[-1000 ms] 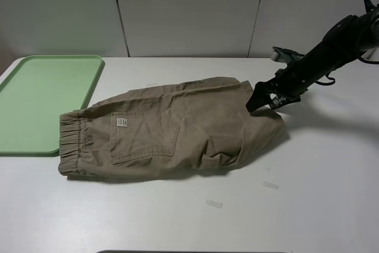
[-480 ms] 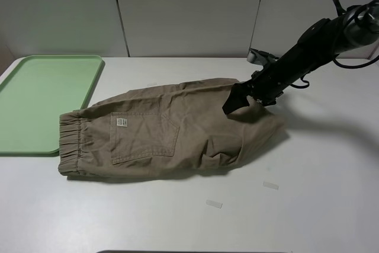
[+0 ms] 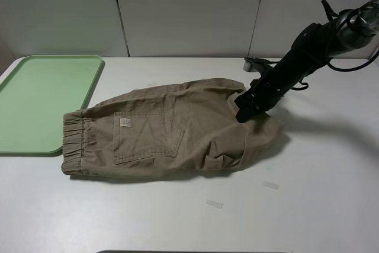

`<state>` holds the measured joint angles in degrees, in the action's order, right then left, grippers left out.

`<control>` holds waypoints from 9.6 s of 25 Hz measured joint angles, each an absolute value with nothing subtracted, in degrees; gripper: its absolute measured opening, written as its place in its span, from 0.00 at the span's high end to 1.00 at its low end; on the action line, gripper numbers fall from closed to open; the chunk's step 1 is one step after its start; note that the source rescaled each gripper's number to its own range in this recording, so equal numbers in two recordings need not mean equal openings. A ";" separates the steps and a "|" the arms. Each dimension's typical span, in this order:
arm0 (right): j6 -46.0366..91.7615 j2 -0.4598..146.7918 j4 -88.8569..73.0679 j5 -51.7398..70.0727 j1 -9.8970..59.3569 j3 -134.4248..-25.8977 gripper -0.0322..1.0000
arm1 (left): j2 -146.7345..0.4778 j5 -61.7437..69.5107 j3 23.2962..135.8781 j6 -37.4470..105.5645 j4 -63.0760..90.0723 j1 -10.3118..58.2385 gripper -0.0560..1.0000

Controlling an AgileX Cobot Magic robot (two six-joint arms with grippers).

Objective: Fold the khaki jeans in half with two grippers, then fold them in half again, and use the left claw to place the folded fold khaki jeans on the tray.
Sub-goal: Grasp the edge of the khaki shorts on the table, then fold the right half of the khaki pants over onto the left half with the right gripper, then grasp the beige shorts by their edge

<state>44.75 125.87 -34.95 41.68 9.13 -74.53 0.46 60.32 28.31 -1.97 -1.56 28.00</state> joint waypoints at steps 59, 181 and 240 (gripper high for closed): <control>-7.85 106.61 11.45 37.45 37.40 -73.95 0.19 | 0.46 60.43 28.31 -1.69 -1.56 28.00 0.10; -1.82 -0.43 1.34 58.92 -2.90 -28.29 0.00 | 0.46 60.48 28.31 -1.51 -1.56 28.00 0.10; -1.82 -0.43 1.29 58.92 -2.90 -28.29 0.00 | -52.04 22.84 33.00 6.85 26.38 28.00 0.12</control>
<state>-1.82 -0.43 1.29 58.92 -2.90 -28.29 -52.04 22.84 33.00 6.85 26.38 28.00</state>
